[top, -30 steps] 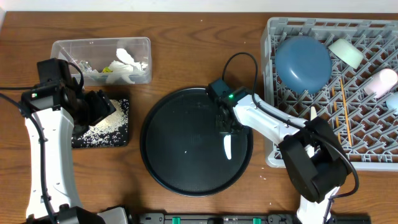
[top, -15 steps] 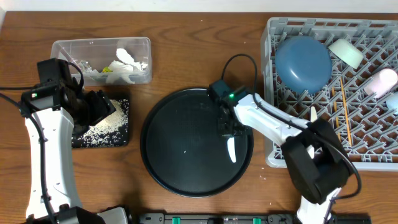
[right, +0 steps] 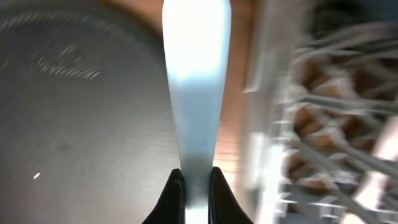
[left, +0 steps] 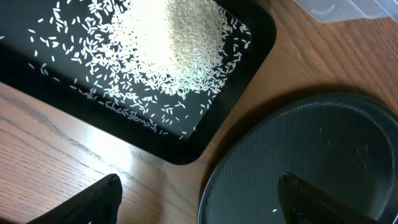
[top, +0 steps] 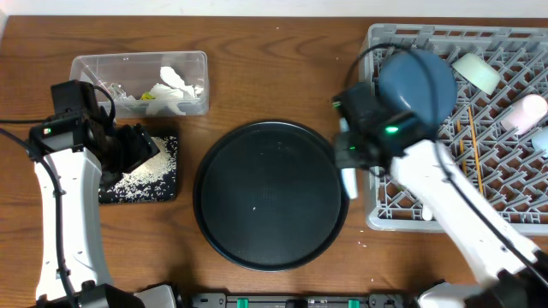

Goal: Sort waste into correct bins and load items into the dishwasher rack
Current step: 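Carry the white spoon right and insert it into the rack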

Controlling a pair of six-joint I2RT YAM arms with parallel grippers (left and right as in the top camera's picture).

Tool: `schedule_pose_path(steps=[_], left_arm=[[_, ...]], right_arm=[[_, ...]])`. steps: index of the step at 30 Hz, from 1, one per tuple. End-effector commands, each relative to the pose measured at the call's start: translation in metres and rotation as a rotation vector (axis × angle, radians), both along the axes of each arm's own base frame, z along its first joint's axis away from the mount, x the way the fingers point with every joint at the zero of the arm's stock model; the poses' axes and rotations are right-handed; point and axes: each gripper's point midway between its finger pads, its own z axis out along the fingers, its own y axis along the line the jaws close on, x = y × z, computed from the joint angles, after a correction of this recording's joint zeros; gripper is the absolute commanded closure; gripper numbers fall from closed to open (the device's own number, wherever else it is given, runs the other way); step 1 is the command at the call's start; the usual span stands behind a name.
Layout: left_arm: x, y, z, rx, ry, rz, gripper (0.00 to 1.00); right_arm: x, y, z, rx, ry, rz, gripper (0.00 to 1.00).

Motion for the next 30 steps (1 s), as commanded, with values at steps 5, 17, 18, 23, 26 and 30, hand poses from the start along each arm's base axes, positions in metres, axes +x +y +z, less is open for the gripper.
schedule_pose_path(steps=[5,17,18,23,26,30], left_arm=[[-0.002,0.001,-0.002,-0.001,0.008,0.008,0.19],[-0.002,0.001,-0.002,-0.001,0.008,0.008,0.19],[-0.002,0.001,-0.002,-0.001,0.008,0.008,0.19],[-0.002,0.001,-0.002,-0.001,0.008,0.008,0.19],[-0.002,0.001,-0.002,-0.001,0.008,0.008,0.18],[-0.002,0.001,-0.002,-0.001,0.008,0.008,0.19]], right_arm=[[0.010,-0.095,0.021,-0.102,-0.034,-0.105,0.99],[0.016,-0.201,0.007,-0.208,-0.015,-0.171,0.99],[0.017,-0.203,0.004,-0.204,-0.016,-0.178,0.99],[0.025,-0.202,-0.013,-0.176,0.001,-0.174,0.99],[0.030,-0.202,-0.025,-0.173,0.025,-0.172,0.99],[0.035,-0.199,-0.045,-0.148,0.069,-0.163,0.98]])
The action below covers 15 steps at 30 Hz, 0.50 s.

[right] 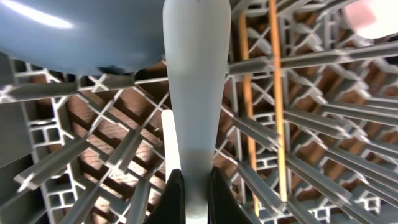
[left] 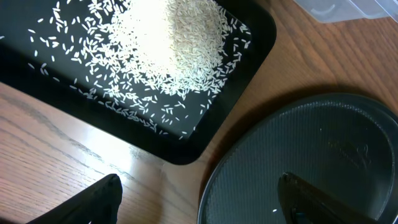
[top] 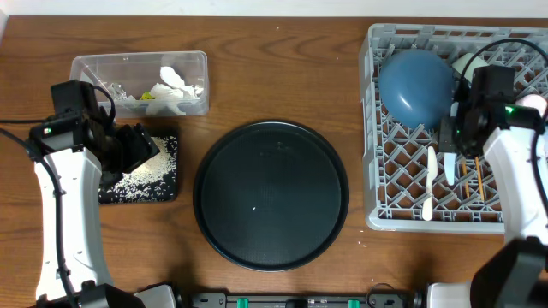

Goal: Sort waste into correct bins and load items into the dishwasher rack
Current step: 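Carry the white spoon right and insert it into the rack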

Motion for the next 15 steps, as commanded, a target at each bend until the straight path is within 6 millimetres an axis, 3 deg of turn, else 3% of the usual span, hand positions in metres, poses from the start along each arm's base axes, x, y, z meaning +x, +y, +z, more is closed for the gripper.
schedule_pose_path(steps=[1,7,15], left_arm=[[-0.002,0.001,-0.002,-0.001,0.007,0.008,0.19],[-0.002,0.001,-0.002,-0.001,0.007,0.008,0.19],[-0.002,0.001,-0.002,-0.001,0.007,0.008,0.18]], right_arm=[[0.001,0.005,-0.019,0.036,0.044,0.017,0.99],[0.003,0.012,-0.035,0.084,0.077,0.027,0.99],[0.010,0.020,-0.034,0.115,0.051,0.046,0.98]])
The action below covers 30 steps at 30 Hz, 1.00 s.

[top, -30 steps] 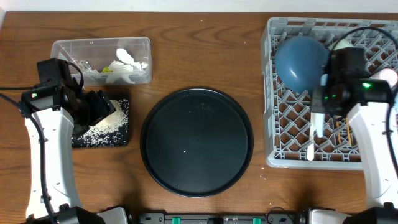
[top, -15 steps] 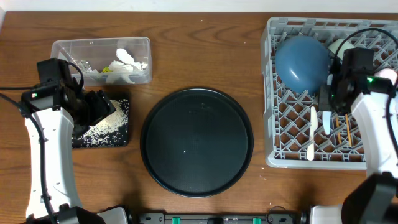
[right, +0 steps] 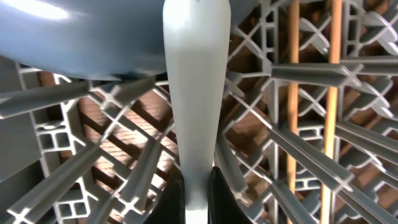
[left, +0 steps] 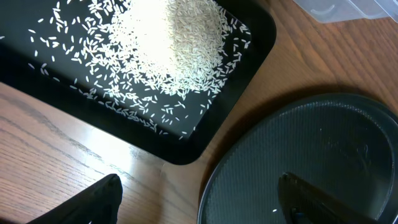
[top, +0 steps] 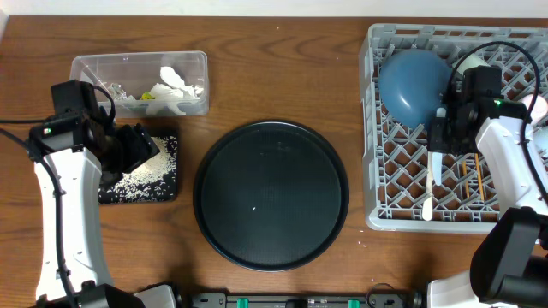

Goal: Sort waste into correct bins and load items into the dishwasher rack
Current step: 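Carry the white spoon right and insert it into the rack, then open the right gripper and withdraw it from the rack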

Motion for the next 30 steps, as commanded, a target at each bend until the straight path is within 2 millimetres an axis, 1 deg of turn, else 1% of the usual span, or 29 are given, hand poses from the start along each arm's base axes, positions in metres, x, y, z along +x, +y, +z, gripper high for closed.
schedule_pose_path(steps=[1,2,4,5,10,14,15,18,20,23,24,26,30], left_arm=[[-0.002,0.000,-0.002,-0.002,0.009,0.008,0.19],[-0.002,0.001,-0.002,-0.001,0.009,0.008,0.19],[-0.002,0.001,-0.002,-0.001,0.008,0.008,0.19],[-0.002,0.000,-0.002,-0.001,0.008,0.008,0.19],[-0.002,0.001,-0.002,-0.001,0.009,0.008,0.18],[-0.002,0.000,-0.002,-0.001,0.008,0.005,0.19],[-0.001,-0.002,-0.002,-0.001,0.008,0.000,0.19],[0.002,-0.010,-0.001,0.004,0.000,-0.042,0.19],[0.007,-0.020,-0.001,0.014,-0.013,-0.105,0.18],[0.015,-0.045,0.001,0.031,-0.040,-0.233,0.18],[0.017,-0.051,0.001,0.036,-0.048,-0.269,0.18],[0.022,-0.072,0.003,0.050,-0.075,-0.371,0.18],[0.036,-0.115,0.010,0.078,-0.161,-0.557,0.18]], right_arm=[[0.000,0.008,-0.003,0.021,0.003,0.023,0.95],[0.000,0.008,-0.003,0.021,0.004,0.026,0.87],[0.000,0.011,-0.003,0.024,0.007,0.033,0.63],[0.000,0.013,-0.003,0.029,0.007,0.035,0.58],[-0.001,0.019,-0.004,0.062,0.011,0.045,0.51],[-0.007,0.021,-0.005,0.070,0.035,0.045,0.41],[-0.009,0.022,-0.005,0.076,0.042,0.046,0.41],[-0.011,0.034,-0.005,0.145,0.047,0.061,0.41],[-0.011,0.042,-0.004,0.192,0.042,0.072,0.42],[-0.007,0.055,0.003,0.262,0.008,0.091,0.45],[-0.005,0.058,0.007,0.280,-0.009,0.098,0.45],[0.001,0.066,0.020,0.321,-0.065,0.119,0.45],[0.019,0.074,0.053,0.332,-0.221,0.169,0.43]])
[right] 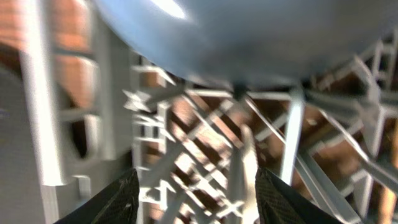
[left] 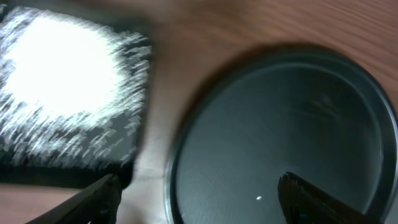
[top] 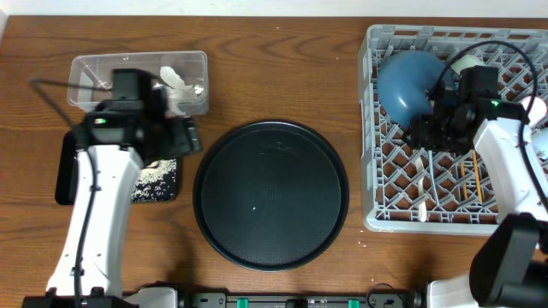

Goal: Sort waste into correct bins and load items into the dishwasher rack
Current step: 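Open the right gripper and withdraw it from the rack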

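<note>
Over the grey dishwasher rack (top: 377, 128) my right gripper (top: 419, 135) stands open, beside the blue bowl (top: 411, 77). Its view is blurred: the bowl (right: 249, 37) fills the top and rack bars run under the open gripper (right: 196, 193). A pale strip (right: 249, 168), perhaps the white spoon, lies among the bars. My left gripper (top: 184, 137) is open at the left rim of the round black plate (top: 270, 195). In its view the open gripper (left: 199, 202) hangs over the plate's edge (left: 280, 137), with the rice tray (left: 62, 106) to the left.
A clear bin (top: 137, 81) of white scraps sits at the back left. The small black tray of rice (top: 158, 178) lies partly under my left arm. In the rack are wooden chopsticks (top: 473, 171), a white utensil end (top: 423, 208) and pale cups (top: 469, 64).
My right gripper has opened and no longer holds the white spoon; it sits a little left, by the bowl. My left arm has moved right from the rice tray to the plate's left rim.
My right gripper held the white spoon at the plate's right edge, beside the rack. Then it held it over the rack's middle, then lower next to the blue bowl. Now it is open and empty. My left arm stayed over the rice tray until its shift toward the plate.
</note>
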Controlling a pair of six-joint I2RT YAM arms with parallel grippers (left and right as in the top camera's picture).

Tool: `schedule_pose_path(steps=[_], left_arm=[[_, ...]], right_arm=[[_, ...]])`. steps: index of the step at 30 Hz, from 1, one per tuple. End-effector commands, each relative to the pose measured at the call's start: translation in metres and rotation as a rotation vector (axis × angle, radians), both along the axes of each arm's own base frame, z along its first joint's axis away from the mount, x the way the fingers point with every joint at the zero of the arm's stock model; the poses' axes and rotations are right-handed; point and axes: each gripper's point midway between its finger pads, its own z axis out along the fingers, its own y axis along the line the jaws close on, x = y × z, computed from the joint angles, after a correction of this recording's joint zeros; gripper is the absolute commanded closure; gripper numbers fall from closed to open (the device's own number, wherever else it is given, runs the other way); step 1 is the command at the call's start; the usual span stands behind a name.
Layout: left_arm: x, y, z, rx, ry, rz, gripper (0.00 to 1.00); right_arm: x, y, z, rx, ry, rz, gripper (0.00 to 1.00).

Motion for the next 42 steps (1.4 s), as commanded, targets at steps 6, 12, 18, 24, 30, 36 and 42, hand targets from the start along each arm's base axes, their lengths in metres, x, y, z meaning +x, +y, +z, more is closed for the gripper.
schedule_pose_path(steps=[6,12,18,24,30,36,42], left_arm=[[0.020,-0.050,0.015,0.077,-0.145,-0.241,0.18],[-0.012,-0.028,0.005,0.091,0.013,-0.199,0.18],[-0.048,0.007,-0.004,0.088,0.165,-0.088,0.18],[-0.061,0.020,0.012,0.086,-0.001,-0.033,0.18],[-0.079,0.021,0.032,0.091,-0.304,-0.016,0.18],[-0.092,0.021,0.051,0.092,-0.523,-0.007,0.18],[-0.100,0.021,0.057,0.092,-0.549,-0.006,0.18]], right_arm=[[0.029,0.024,0.072,0.038,-0.309,0.084,0.32],[0.002,0.027,0.067,0.057,-0.217,0.082,0.19],[-0.024,0.013,0.077,-0.020,-0.177,0.013,0.01],[-0.045,-0.001,0.098,-0.104,-0.279,-0.061,0.01],[-0.076,-0.002,0.096,-0.127,-0.477,-0.095,0.01],[-0.107,0.001,0.081,-0.134,-0.552,-0.099,0.01],[-0.123,0.003,0.057,-0.130,-0.478,-0.096,0.01]])
